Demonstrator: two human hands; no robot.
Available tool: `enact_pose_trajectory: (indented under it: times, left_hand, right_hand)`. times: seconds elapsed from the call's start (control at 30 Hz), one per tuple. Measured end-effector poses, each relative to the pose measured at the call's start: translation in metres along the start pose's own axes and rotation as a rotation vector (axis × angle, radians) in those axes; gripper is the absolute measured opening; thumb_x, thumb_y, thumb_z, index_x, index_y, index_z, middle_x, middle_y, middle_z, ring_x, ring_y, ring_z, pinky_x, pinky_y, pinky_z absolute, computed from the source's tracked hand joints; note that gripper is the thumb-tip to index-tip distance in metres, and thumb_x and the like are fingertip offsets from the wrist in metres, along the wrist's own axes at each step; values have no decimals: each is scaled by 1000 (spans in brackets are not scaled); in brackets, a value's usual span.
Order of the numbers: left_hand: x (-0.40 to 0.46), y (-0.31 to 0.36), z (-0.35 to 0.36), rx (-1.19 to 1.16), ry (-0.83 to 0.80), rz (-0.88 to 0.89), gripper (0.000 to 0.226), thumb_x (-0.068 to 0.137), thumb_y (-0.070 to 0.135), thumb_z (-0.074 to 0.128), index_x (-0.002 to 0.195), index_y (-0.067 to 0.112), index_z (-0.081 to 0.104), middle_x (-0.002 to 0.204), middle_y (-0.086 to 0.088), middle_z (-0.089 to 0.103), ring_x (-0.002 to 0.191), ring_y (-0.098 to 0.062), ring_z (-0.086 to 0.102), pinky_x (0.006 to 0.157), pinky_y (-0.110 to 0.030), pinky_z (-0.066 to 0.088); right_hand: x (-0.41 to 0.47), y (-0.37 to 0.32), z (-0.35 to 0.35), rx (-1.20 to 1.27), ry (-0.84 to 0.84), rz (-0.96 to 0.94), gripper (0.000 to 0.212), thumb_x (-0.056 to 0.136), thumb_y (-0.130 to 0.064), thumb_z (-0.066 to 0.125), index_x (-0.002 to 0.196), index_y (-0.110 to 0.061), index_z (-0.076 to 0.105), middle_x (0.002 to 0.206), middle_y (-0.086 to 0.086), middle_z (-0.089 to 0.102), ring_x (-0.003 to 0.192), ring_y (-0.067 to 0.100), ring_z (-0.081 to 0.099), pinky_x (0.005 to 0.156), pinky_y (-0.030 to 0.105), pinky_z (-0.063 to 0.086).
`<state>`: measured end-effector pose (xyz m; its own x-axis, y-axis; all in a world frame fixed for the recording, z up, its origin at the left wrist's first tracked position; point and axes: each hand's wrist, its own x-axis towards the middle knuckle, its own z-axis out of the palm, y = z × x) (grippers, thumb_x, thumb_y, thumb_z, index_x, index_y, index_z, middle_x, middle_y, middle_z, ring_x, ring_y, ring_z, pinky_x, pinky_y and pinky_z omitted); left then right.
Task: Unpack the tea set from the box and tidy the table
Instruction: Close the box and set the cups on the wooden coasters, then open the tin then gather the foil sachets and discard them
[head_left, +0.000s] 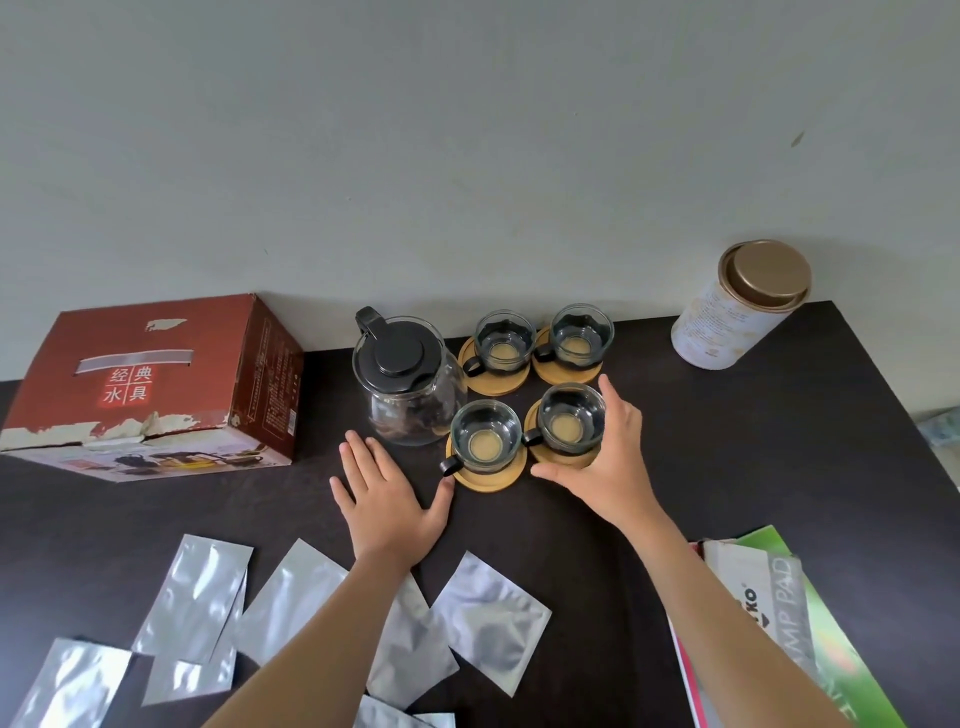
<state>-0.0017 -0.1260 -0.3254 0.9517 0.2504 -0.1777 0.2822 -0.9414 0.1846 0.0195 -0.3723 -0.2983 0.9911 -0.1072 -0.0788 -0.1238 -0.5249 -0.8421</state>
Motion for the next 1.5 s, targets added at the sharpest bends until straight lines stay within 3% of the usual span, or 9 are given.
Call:
enact_pose_trajectory:
  times: [0.13, 0.4, 0.6, 0.8, 0.93, 1.13, 1.33, 1.5]
  left_hand:
    - [0, 1, 0, -10, -2, -4, 113, 70, 80, 17, 148, -1, 6, 158, -18, -5, 145, -31, -10, 115, -53, 4]
    - [1, -1, 0, -9, -11, -4, 110, 75, 77, 26, 148, -1, 3, 157, -18, -8, 145, -31, -11, 115, -52, 3]
    - [0, 0, -1, -22, -12, 6, 108, 79, 74, 33, 148, -2, 1, 157, -19, -7, 145, -32, -10, 115, -53, 4]
    - [-2, 1, -3, -51, -14, 10, 113, 70, 77, 21, 147, -5, 8, 157, -22, -1, 145, -34, -4, 113, -56, 9]
    - [0, 0, -2, -56, -14, 18, 111, 74, 77, 27, 147, -5, 8, 157, -22, -1, 145, -34, -5, 113, -56, 9]
    - [-1, -1, -4, -67, 2, 24, 109, 79, 74, 36, 147, -4, 3, 157, -21, -5, 145, -33, -8, 114, -54, 8]
    - [-3, -4, -8, -96, -29, 26, 109, 80, 76, 34, 148, -2, 2, 157, -20, -5, 146, -32, -7, 115, -51, 5]
    - [-16, -10, -25, -377, -60, 66, 98, 86, 53, 55, 148, -2, 2, 158, -16, 0, 146, -28, -1, 116, -48, 9]
  right_hand:
    - [-4, 8, 1, 30, 16, 47, 128, 57, -22, 92, 152, -23, 7, 151, -3, 26, 141, 12, 19, 108, 24, 18]
    - [-7, 11, -3, -2, 13, 67, 122, 58, -23, 91, 151, -19, 12, 153, -3, 25, 141, 13, 19, 108, 24, 19]
    - [-9, 13, -10, 1, -54, 116, 123, 58, -23, 90, 151, -26, 9, 155, -5, 20, 143, 11, 19, 115, 33, 23]
    - [-14, 5, -12, 29, -23, 141, 122, 57, -26, 91, 151, -24, 13, 154, -6, 24, 141, 9, 24, 113, 29, 24]
    - [-19, -4, -17, 10, 93, 77, 112, 58, -26, 91, 148, -24, 23, 147, -6, 33, 135, 6, 30, 108, 26, 28]
    - [-20, -11, -22, -44, 87, 49, 90, 72, -21, 83, 146, -21, 31, 144, -6, 39, 131, 8, 39, 105, 26, 34]
    - [-29, -14, -25, -54, 71, 81, 91, 73, -23, 82, 147, -21, 29, 147, -6, 38, 133, 9, 39, 105, 27, 35]
    - [-44, -25, -41, -76, 58, 44, 92, 75, -24, 80, 149, -20, 26, 150, -4, 34, 136, 12, 35, 105, 25, 33]
